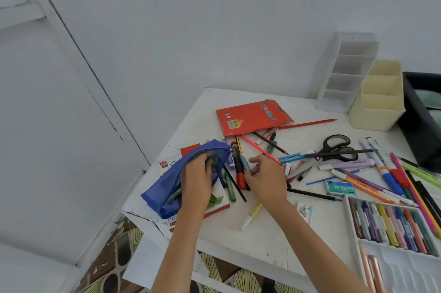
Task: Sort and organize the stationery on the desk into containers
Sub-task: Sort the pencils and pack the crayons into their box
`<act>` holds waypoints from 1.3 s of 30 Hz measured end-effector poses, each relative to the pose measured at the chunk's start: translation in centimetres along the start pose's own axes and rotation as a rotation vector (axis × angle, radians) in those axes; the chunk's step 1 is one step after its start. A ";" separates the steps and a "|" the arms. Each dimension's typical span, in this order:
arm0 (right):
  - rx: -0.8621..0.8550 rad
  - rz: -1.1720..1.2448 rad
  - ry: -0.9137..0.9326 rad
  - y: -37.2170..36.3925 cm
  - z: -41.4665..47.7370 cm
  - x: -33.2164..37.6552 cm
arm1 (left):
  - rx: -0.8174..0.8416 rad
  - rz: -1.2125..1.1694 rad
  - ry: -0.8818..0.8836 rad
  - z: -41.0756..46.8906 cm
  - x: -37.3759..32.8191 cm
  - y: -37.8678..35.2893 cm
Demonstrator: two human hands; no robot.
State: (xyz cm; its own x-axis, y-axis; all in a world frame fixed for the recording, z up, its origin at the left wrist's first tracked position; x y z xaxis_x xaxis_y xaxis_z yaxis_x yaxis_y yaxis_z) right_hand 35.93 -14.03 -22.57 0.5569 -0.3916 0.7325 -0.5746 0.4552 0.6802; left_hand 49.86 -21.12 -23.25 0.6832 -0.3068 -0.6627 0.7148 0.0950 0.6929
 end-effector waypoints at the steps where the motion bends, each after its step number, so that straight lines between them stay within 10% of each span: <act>1: -0.011 0.036 -0.014 0.1 0.0 0.1 | -0.010 0.008 -0.030 0.3 0.1 0.1; 25: 0.008 0.436 -0.042 -0.1 -0.9 0.9 | -0.066 0.198 -0.303 -3.4 -2.7 -1.2; 39: -0.109 0.449 -0.022 3.0 -3.4 -0.5 | 0.164 0.522 -0.053 -7.0 -6.0 -2.5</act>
State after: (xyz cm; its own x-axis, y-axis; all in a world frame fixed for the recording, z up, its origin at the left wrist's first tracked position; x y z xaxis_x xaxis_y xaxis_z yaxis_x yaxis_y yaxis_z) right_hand 35.93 -9.77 -21.03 0.2535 -0.1523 0.9553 -0.6892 0.6645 0.2889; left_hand 44.99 -12.91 -22.99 0.9295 -0.3058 -0.2064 0.2470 0.1003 0.9638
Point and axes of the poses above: each hand's wrist, its own z-axis towards the middle knuckle, its own y-axis out of the back of the hand, x = y × z, the point moved 1 cm from there along z, towards the middle knuckle, and after that the axes turned 2 degrees about -x, right-handed, at the moved point
